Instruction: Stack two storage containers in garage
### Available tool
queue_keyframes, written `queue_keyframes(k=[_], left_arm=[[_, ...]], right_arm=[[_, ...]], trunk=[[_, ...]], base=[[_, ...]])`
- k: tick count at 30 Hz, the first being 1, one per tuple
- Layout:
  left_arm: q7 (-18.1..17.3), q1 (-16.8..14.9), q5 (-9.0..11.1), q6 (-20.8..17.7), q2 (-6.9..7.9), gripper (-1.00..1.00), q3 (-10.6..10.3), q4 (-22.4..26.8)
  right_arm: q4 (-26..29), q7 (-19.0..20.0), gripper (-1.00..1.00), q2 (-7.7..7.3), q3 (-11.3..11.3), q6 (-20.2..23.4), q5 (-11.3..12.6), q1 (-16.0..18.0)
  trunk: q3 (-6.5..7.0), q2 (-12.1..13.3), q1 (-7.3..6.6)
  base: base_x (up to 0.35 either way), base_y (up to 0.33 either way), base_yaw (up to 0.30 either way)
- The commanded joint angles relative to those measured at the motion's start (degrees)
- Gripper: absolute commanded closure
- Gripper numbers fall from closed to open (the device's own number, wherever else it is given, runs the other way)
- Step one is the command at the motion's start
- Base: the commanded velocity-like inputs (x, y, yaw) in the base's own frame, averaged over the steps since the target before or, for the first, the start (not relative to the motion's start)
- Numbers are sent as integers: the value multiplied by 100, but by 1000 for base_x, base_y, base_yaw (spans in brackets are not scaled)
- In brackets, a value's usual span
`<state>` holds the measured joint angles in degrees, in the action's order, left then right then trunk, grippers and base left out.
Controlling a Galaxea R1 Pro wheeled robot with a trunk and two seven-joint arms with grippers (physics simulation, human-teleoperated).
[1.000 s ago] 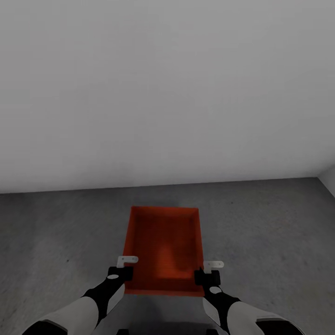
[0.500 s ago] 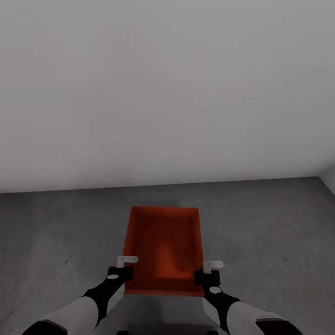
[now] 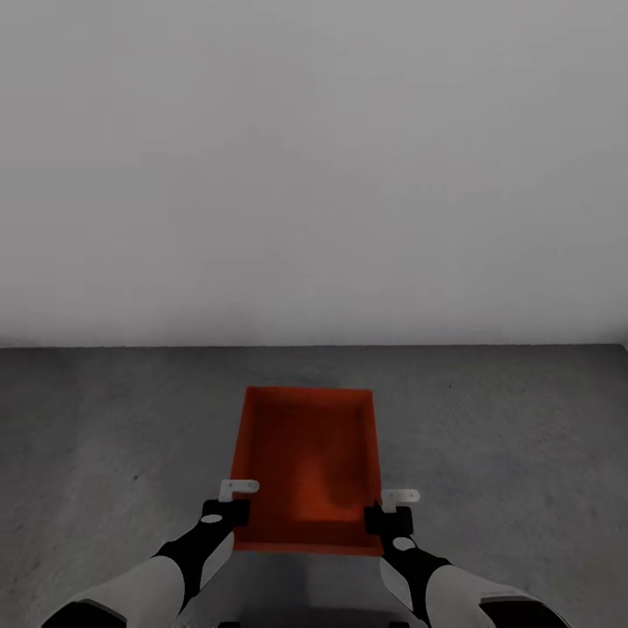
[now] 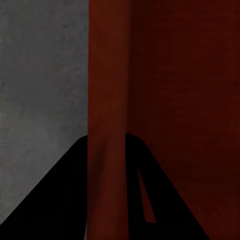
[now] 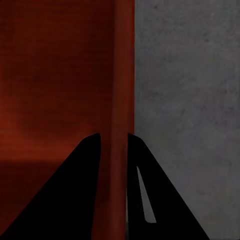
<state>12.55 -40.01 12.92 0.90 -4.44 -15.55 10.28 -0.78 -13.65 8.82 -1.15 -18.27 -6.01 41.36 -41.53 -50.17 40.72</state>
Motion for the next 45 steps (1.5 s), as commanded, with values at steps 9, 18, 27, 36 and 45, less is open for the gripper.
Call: queue_keyframes(k=[9, 18, 27, 36, 45], left_arm=[[50, -6, 536, 4, -13, 100, 184, -26], [46, -6, 536, 6, -13, 100, 184, -42], [46, -6, 536, 7, -13, 100, 184, -44], [46, -6, 536, 7, -13, 100, 184, -44], [47, -6, 538, 7, -21, 100, 184, -44]], right_arm=[[18, -50, 100, -3, -131, -46, -10, 4], [16, -50, 100, -3, -129, -53, -14, 4], [17, -50, 100, 2, -125, -54, -14, 4], [17, -50, 100, -3, -131, -54, -14, 4], [18, -50, 100, -3, -131, -61, -14, 4]], trunk=[[-3, -3, 0], [-3, -3, 0], [-3, -3, 0], [-3, -3, 0], [-3, -3, 0]], base=[[0, 0, 98], [0, 0, 3], [0, -56, 0], [0, -119, 0], [0, -2, 0]])
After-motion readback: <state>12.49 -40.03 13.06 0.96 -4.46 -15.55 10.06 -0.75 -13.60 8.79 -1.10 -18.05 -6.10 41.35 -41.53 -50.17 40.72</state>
